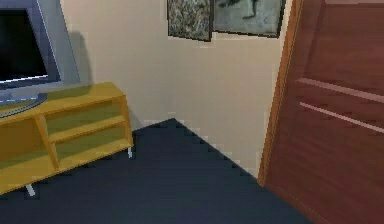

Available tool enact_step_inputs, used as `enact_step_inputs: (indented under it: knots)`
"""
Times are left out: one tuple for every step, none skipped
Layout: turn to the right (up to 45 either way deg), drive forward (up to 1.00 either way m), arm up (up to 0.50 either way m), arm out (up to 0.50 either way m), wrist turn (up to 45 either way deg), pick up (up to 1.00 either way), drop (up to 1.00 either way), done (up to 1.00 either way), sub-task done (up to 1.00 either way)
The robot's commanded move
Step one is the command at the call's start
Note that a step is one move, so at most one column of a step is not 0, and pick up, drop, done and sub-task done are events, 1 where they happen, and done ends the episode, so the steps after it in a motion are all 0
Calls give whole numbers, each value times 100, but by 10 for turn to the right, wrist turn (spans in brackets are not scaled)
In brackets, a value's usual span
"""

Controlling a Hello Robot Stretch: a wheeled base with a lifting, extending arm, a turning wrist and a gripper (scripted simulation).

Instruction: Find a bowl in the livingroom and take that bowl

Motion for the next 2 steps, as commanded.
enact_step_inputs:
  knots:
    - [0,0,0,0,450,0,0,0,0]
    - [0,0,0,0,330,0,0,0,0]
